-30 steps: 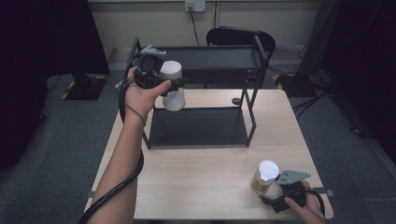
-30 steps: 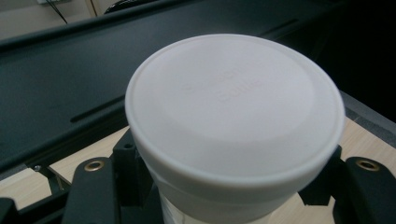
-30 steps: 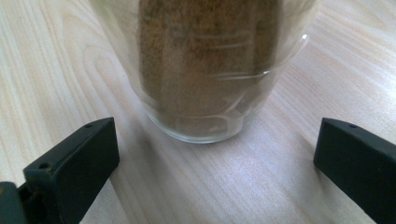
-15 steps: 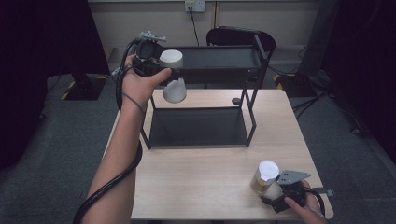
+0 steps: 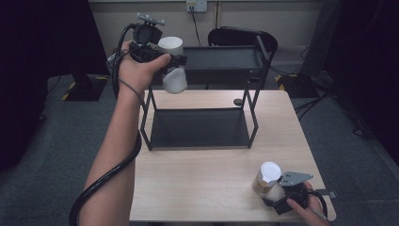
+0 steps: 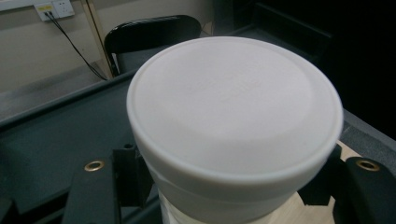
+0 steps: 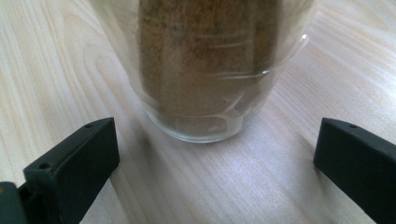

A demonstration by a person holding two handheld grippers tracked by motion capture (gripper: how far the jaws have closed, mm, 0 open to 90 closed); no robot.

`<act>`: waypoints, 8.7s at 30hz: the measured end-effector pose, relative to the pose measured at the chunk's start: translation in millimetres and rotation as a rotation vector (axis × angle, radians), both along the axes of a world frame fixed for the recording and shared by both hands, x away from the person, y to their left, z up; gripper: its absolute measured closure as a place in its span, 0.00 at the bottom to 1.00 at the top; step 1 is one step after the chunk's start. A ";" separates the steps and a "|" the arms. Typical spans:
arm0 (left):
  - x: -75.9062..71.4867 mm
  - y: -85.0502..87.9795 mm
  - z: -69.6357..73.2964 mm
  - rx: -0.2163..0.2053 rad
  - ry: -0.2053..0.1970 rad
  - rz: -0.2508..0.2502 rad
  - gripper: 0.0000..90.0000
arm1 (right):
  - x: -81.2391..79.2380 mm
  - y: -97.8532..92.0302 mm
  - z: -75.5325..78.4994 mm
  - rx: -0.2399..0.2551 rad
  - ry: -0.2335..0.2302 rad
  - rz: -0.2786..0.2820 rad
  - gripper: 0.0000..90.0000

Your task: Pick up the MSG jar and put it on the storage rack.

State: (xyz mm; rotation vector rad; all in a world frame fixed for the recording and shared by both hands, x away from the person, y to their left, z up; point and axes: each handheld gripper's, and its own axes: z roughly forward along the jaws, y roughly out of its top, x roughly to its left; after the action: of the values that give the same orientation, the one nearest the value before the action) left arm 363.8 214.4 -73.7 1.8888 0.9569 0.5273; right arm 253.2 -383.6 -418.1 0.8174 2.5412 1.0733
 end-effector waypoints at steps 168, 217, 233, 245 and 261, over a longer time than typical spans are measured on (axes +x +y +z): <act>-13.0 14.4 -146.8 -0.209 -0.036 0.088 0.01 | 0.1 -0.3 -0.1 0.001 -0.001 0.002 0.00; -17.4 17.9 -237.8 -0.190 0.038 0.009 0.01 | 0.2 -0.3 -0.1 0.000 0.000 0.002 0.00; -22.7 9.0 -260.3 -0.155 0.047 -0.037 0.01 | 0.2 -0.3 -0.1 0.000 -0.001 0.003 0.00; -29.2 6.5 -276.6 -0.157 0.056 -0.059 0.01 | 0.1 -0.4 -0.2 0.000 -0.001 0.002 0.00; -41.7 6.6 -300.6 -0.140 0.072 -0.055 0.01 | 0.1 -0.4 -0.1 0.000 -0.001 0.002 0.00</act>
State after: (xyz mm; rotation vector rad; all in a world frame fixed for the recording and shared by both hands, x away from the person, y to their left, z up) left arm 322.1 220.9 -374.3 1.8127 0.9606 0.3522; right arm 253.4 -384.0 -418.3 0.8141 2.5422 1.0745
